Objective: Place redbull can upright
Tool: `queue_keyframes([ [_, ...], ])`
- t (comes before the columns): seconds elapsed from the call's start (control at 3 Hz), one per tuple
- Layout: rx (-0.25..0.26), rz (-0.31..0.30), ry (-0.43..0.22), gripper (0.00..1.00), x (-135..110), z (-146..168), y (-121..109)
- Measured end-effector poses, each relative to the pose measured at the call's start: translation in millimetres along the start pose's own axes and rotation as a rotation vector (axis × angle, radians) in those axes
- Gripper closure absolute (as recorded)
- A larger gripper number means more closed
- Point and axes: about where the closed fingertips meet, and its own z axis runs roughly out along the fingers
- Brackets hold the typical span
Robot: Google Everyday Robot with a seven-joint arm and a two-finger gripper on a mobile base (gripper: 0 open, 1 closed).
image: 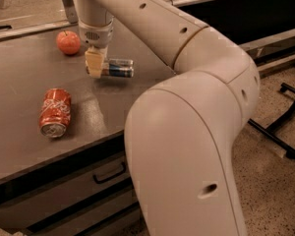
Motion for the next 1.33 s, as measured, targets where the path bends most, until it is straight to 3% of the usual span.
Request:
queue_keyframes([
  [0.33, 0.041, -0.024, -0.058, 1.0, 11, -42, -14],
  [0.67, 0.068, -0.06, -0.206, 1.0, 18, -77, -18],
  [1.0, 0.065, -0.133, -0.459, 1.0, 18, -94, -6],
  [1.33, 0.002, -0.2, -0.699, 1.0, 14, -63, 22],
])
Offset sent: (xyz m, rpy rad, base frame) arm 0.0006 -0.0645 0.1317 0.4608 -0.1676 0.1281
